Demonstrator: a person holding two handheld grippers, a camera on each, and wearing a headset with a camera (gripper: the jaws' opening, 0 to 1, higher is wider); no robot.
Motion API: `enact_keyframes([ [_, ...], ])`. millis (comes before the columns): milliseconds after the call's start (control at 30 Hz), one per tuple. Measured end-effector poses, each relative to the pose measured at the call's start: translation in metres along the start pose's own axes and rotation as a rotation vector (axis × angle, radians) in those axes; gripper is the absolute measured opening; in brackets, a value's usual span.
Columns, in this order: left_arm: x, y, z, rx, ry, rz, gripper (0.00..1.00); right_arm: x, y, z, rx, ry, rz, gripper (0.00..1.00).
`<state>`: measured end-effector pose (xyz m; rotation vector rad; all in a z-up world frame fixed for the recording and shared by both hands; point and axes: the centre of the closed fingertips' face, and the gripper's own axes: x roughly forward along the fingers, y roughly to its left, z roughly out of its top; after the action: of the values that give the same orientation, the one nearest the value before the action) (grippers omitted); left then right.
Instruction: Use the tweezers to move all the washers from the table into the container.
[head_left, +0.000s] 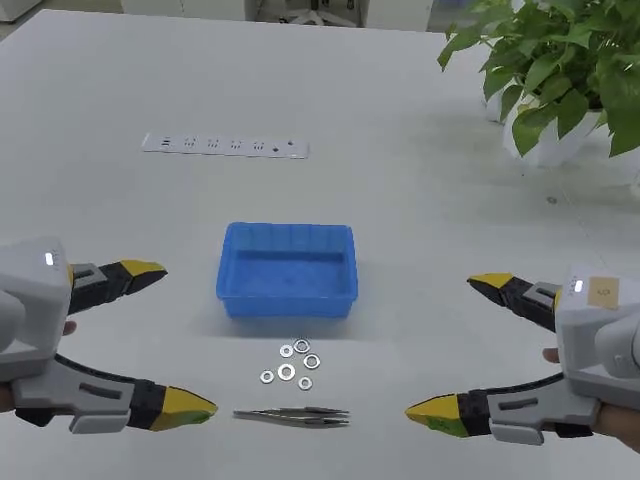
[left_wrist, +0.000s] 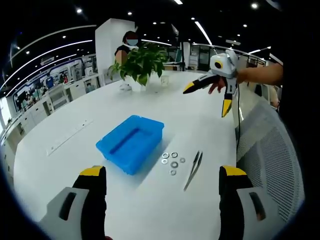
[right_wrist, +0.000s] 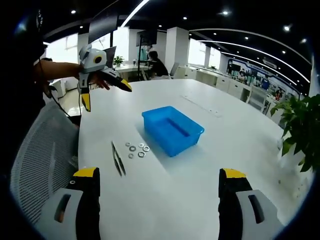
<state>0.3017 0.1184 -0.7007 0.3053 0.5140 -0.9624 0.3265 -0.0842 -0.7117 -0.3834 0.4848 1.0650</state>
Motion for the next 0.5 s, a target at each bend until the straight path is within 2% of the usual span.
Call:
enact_keyframes([
  [500,-0.0001,-0.0005,-0.0001,0.001,-0.002,-0.002,0.99,-0.0001,-0.0001,0.0001,-0.001,-0.002,-0.001,1.0],
])
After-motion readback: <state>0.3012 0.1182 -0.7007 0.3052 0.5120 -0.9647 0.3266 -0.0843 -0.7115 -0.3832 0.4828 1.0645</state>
